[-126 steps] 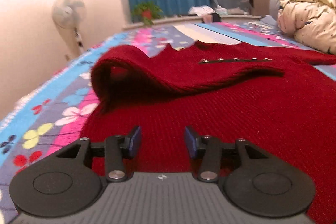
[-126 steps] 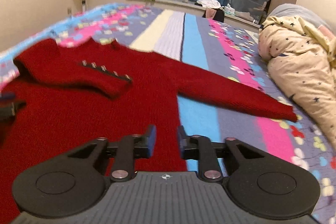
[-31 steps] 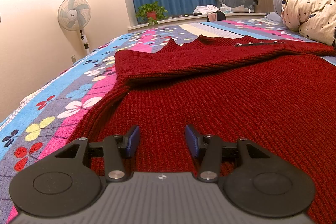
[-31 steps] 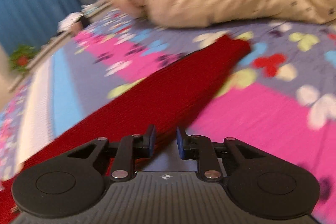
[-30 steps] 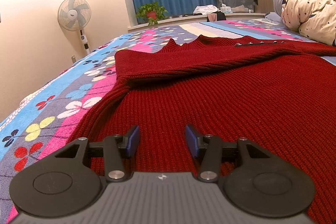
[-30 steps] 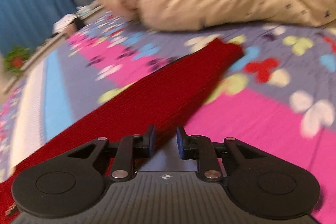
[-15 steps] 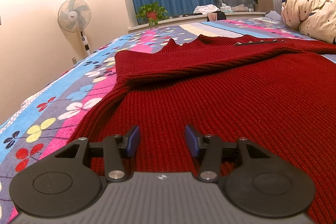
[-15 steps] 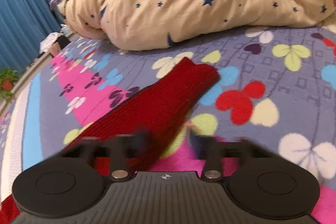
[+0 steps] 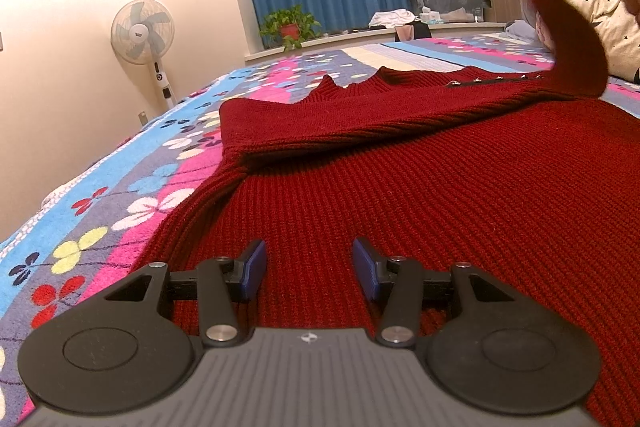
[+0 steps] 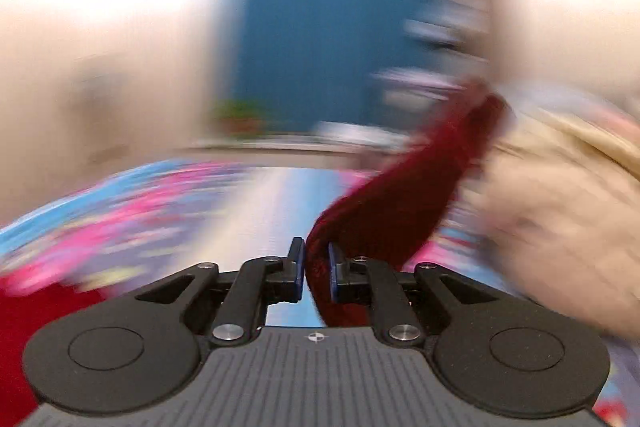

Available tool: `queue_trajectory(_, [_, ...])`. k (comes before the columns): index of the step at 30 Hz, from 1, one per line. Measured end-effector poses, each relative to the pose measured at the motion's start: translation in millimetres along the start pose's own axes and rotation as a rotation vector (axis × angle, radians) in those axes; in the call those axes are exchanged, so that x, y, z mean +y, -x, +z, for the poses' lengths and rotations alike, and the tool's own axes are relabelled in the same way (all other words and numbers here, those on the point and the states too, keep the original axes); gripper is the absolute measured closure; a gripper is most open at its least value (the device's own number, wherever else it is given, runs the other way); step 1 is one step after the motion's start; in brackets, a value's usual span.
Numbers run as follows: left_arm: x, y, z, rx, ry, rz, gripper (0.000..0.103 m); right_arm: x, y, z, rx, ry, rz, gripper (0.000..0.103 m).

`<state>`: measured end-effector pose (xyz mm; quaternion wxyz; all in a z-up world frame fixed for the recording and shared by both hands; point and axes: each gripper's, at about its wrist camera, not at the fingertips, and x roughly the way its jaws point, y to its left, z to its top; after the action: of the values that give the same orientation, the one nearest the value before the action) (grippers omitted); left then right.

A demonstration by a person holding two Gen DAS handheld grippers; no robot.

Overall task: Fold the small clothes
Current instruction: 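Lift the held sleeve and fold it across the sweater body, release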

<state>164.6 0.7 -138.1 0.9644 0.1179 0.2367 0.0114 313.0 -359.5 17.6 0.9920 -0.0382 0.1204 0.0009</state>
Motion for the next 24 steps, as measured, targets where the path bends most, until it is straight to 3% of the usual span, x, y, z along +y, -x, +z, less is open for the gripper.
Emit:
queue_trajectory(1, [0.3, -0.3, 0.1, 0.000, 0.002, -0.002, 0.048, 35.2, 1.8, -3.0, 0.022, 0.086, 0.137, 0.064])
queue_trajectory(2, [0.6, -0.5, 0.1, 0.001, 0.004, -0.004, 0.049, 67.5, 2.4, -14.3, 0.079, 0.161, 0.292, 0.054])
queue_trajectory(3, [0.9, -0.6, 0.2, 0.002, 0.005, -0.005, 0.049, 90.7, 2.0, -28.1, 0.152, 0.206, 0.374, 0.049])
queue_trajectory(5, [1.8, -0.4, 0.2, 0.001, 0.008, -0.007, 0.049, 128.0, 8.8, -58.0, 0.287, 0.310, 0.409, 0.052])
queue_trajectory(8, [3.0, 0.1, 0.3, -0.001, 0.012, -0.010, 0.049, 146.4, 35.2, -69.4, 0.355, 0.412, 0.478, 0.052])
queue_trajectory(13, [3.7, 0.8, 0.4, -0.001, 0.014, -0.011, 0.049, 125.8, 76.8, -45.4, 0.415, 0.441, 0.371, 0.036])
queue_trajectory(16, [3.8, 1.2, 1.6, 0.004, 0.011, -0.012, 0.049, 101.0, 94.6, -40.8, 0.516, 0.335, 0.250, 0.025])
queue_trajectory(21, [3.5, 4.2, 3.9, 0.004, 0.007, 0.001, 0.044, 75.5, 101.9, -76.4, 0.607, 0.149, 0.126, 0.025])
queue_trajectory(22, [2.5, 4.9, 4.5, 0.007, 0.004, 0.015, 0.042, 74.9, 96.7, -85.2, 0.643, 0.152, 0.081, 0.025])
queue_trajectory(24, [-0.8, 6.6, 6.1, 0.017, -0.008, 0.046, 0.037, 73.0, 92.2, -93.5, 0.622, 0.152, -0.002, 0.025])
